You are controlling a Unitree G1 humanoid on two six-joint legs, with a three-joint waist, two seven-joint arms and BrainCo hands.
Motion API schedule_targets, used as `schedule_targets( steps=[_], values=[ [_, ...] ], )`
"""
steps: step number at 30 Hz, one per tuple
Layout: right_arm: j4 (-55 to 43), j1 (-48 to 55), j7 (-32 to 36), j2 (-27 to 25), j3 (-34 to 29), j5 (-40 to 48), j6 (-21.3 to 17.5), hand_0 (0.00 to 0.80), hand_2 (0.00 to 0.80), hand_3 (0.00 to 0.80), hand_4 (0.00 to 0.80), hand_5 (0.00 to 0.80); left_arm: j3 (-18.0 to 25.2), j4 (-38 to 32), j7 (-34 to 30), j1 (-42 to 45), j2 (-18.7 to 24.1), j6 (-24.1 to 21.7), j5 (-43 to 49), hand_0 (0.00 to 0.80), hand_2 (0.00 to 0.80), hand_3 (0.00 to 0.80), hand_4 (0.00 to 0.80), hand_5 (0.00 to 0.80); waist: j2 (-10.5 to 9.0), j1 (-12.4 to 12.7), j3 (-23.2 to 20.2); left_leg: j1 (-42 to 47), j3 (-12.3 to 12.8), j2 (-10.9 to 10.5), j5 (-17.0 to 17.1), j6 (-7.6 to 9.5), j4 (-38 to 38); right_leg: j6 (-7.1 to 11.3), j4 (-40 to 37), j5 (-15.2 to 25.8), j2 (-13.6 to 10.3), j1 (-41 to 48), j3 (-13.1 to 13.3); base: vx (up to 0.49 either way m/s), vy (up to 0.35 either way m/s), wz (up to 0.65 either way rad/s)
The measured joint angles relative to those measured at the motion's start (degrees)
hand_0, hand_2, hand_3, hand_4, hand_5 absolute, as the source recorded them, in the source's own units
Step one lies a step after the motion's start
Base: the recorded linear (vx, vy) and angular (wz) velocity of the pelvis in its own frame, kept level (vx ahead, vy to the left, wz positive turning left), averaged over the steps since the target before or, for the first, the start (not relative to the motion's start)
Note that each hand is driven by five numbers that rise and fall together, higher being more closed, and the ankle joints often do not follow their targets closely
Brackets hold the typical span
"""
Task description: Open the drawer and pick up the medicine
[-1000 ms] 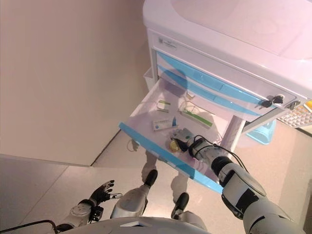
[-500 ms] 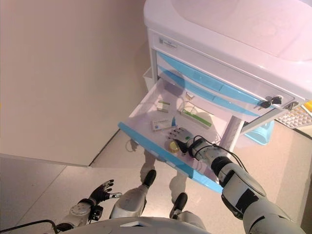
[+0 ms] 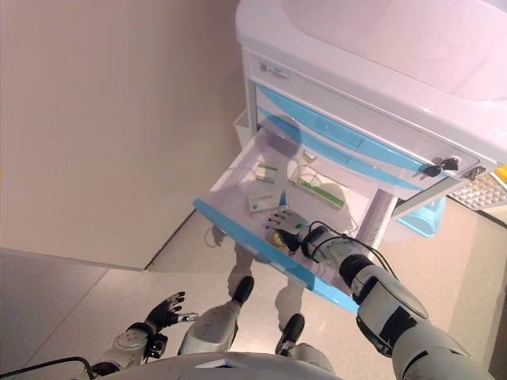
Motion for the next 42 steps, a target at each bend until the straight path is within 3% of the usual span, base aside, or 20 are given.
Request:
schedule_targets(
  steps=[9,10,11,13,15,16,18,19,35,38,41,42],
  values=[
    [0.0,0.0,0.0,0.0,0.4,0.0,0.0,0.0,0.0,0.0,0.0,0.0,0.0,0.0,0.0,0.0,0.0,0.0,0.0,0.0,0.0,0.0,0.0,0.0,0.05,0.0,0.0,0.0,0.0,0.0,0.0,0.0,0.0,0.0,0.0,0.0,0.0,0.1,0.0,0.0,0.0,0.0],
    [0.0,0.0,0.0,0.0,0.5,0.0,0.0,0.041,0.041,0.041,0.041,0.041,0.0,0.0,0.0,0.0,0.0,0.0,0.0,0.0,0.0,0.0,0.0,0.0,0.05,0.1,0.0,0.0,0.0,0.0,0.0,0.0,0.0,-0.01,0.0,0.0,0.0,0.1,0.0,0.0,0.0,0.0],
    [0.0,0.0,0.0,0.0,0.5,0.0,0.0,0.0,0.0,0.0,0.0,0.0,0.0,0.0,0.0,0.0,0.0,0.0,0.0,0.0,0.0,0.0,0.0,0.0,0.06,0.0,0.0,0.0,0.0,0.0,0.0,0.0,0.0,0.0,0.0,0.0,0.0,0.1,0.0,0.0,0.0,0.0],
    [0.0,0.0,0.0,0.0,0.5,0.0,0.0,0.0,0.0,0.0,0.0,0.0,0.0,0.0,0.0,0.0,0.0,0.0,0.0,0.0,0.0,0.0,0.0,0.0,0.08,0.0,-0.1,0.0,0.0,0.0,0.0,0.0,0.0,-0.01,0.0,0.0,0.0,0.1,0.0,0.0,0.0,0.0],
    [0.0,0.0,0.0,0.0,0.5,0.0,0.0,0.122,0.122,0.122,0.122,0.122,0.0,0.0,0.0,0.0,0.0,0.0,0.0,0.0,0.0,0.0,0.0,0.0,0.09,0.0,-0.1,0.0,0.0,0.0,0.0,0.0,0.0,-0.01,0.0,0.0,0.0,0.1,0.0,0.0,0.0,0.0],
    [0.0,0.0,0.1,0.0,0.5,0.0,0.1,0.467,0.467,0.467,0.467,0.467,0.0,0.0,0.0,0.0,0.0,0.0,0.0,0.0,0.0,0.0,0.0,0.0,0.1,0.1,-0.1,0.0,0.0,0.0,0.0,0.0,0.0,-0.01,0.0,0.0,0.0,0.1,0.0,0.0,0.0,0.0],
    [0.0,0.0,0.1,0.0,0.5,0.0,0.1,0.737,0.737,0.737,0.737,0.737,0.0,0.0,0.0,0.0,0.0,0.0,0.0,0.0,0.0,0.0,0.0,0.0,0.1,0.1,-0.1,0.1,0.0,0.0,0.0,0.0,0.0,-0.01,0.0,0.0,0.0,0.1,0.0,0.0,0.0,0.0],
    [0.0,0.0,0.2,0.0,0.5,0.0,0.2,0.8,0.8,0.8,0.8,0.8,0.0,0.0,0.0,0.0,0.0,0.0,0.0,0.0,0.0,0.0,0.0,0.0,0.11,0.1,-0.1,0.1,0.0,0.0,0.0,0.0,0.0,-0.01,0.0,0.0,0.0,0.1,0.0,0.0,0.0,0.0],
    [-1.0,0.2,0.5,-0.4,0.7,0.0,0.4,0.8,0.8,0.8,0.8,0.8,0.0,0.0,0.0,0.0,0.0,0.0,0.1,0.0,0.0,0.0,0.0,0.0,0.16,0.1,-0.2,0.2,0.0,0.0,0.0,0.0,0.0,-0.01,0.0,0.0,0.0,0.2,0.0,0.0,0.0,0.0],
    [-8.3,0.4,3.7,-3.8,1.7,0.2,0.2,0.8,0.8,0.8,0.8,0.8,0.6,-0.2,0.0,0.1,0.0,0.5,0.1,0.0,0.0,0.0,0.0,0.0,0.11,-0.3,-0.2,0.2,0.1,0.0,0.0,0.0,0.0,-0.14,0.0,0.1,0.0,0.2,0.1,0.0,0.0,0.0],
    [-23.3,0.3,11.2,-10.8,1.6,5.4,0.8,0.8,0.8,0.8,0.8,0.8,2.4,-1.3,0.0,0.7,0.1,2.1,0.1,0.0,0.0,0.0,0.0,0.0,-0.27,-0.9,-0.3,0.7,0.6,0.0,-0.1,0.03,0.0,-0.24,0.0,0.2,0.0,0.3,0.8,0.02,0.026,-0.09],
    [-29.8,0.3,14.7,-13.9,1.3,9.1,1.3,0.8,0.8,0.8,0.8,0.8,2.9,-1.7,0.0,0.9,0.1,2.3,0.1,0.0,0.0,0.0,0.0,0.0,-0.52,-1.2,-0.5,1.0,1.1,0.1,-0.2,0.07,0.0,-0.26,0.0,0.2,0.0,0.4,2.2,0.027,0.048,-0.2]
  ],
)
